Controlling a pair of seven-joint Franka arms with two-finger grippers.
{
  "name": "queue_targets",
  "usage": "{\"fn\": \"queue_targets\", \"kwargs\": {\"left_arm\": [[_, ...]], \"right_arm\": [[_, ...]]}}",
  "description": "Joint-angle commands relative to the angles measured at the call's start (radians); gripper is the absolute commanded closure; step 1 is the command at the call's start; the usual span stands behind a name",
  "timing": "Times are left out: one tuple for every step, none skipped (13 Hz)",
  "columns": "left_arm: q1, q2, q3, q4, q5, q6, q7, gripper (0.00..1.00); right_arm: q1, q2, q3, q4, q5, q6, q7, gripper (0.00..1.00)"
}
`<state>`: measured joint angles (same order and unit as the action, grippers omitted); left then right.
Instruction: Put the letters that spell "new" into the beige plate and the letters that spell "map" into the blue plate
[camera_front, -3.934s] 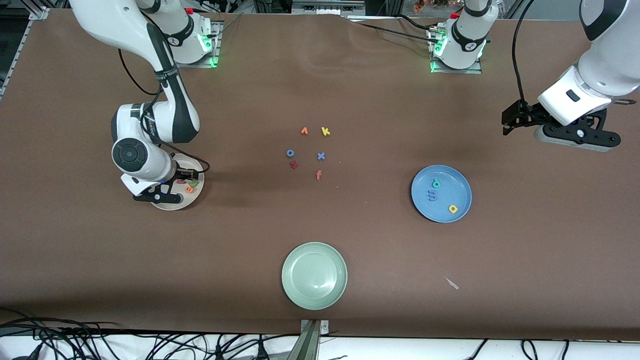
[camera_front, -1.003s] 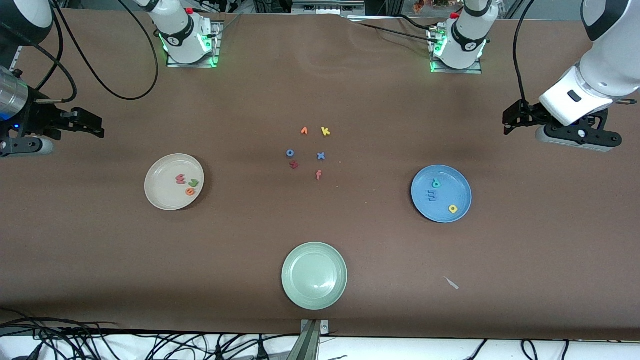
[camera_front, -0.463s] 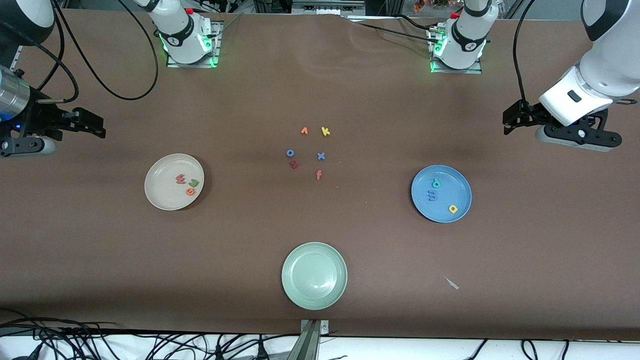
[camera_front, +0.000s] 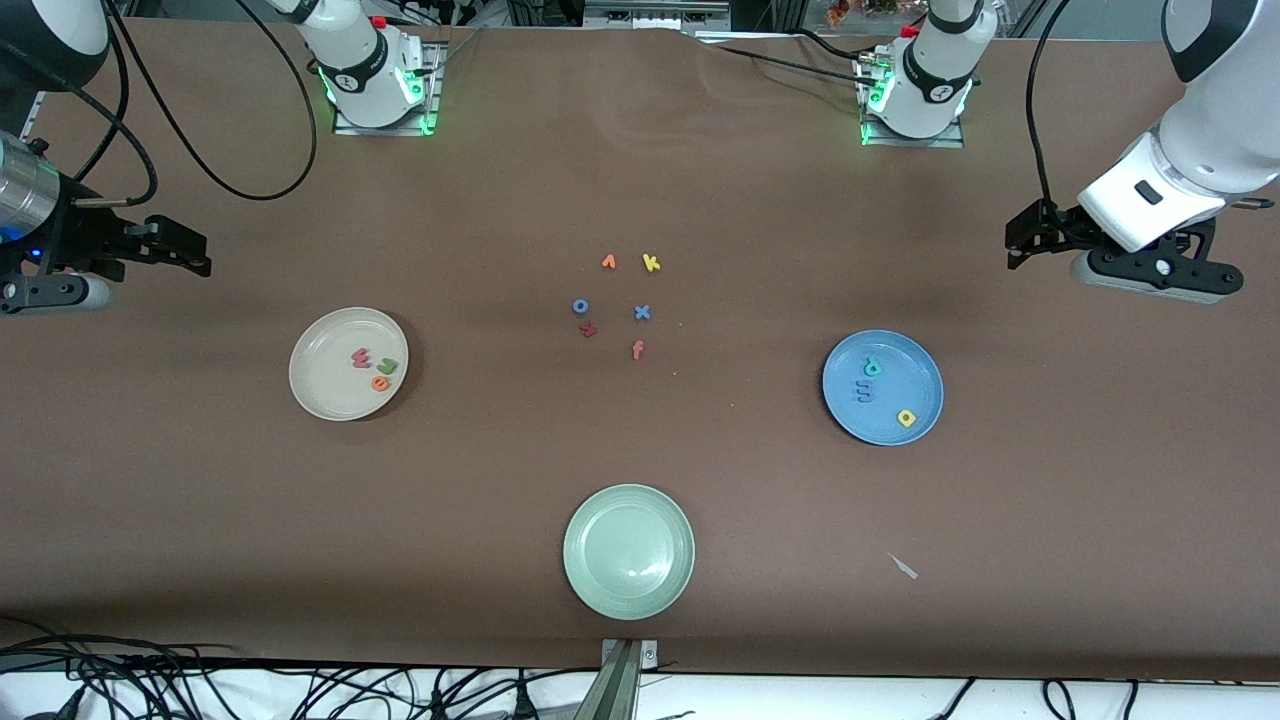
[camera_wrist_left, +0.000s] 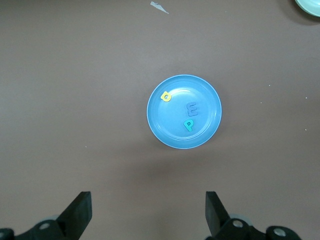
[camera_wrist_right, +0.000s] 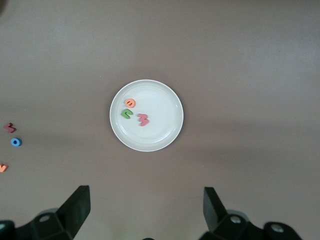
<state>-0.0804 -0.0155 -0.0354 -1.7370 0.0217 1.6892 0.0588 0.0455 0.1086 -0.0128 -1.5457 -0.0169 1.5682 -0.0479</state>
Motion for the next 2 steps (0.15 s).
{"fn": "queue_targets", "kwargs": {"left_arm": [[0.002,0.012,0.002,0.030,-0.028,-0.022,0.001,0.00],[0.002,0.012,0.002,0.028,-0.028,-0.022,0.001,0.00]], "right_arm": [[-0.013,-0.021,0.014,-0.019,-0.009,0.010,-0.003,0.00],[-0.013,-0.021,0.014,-0.019,-0.009,0.012,-0.001,0.00]]}}
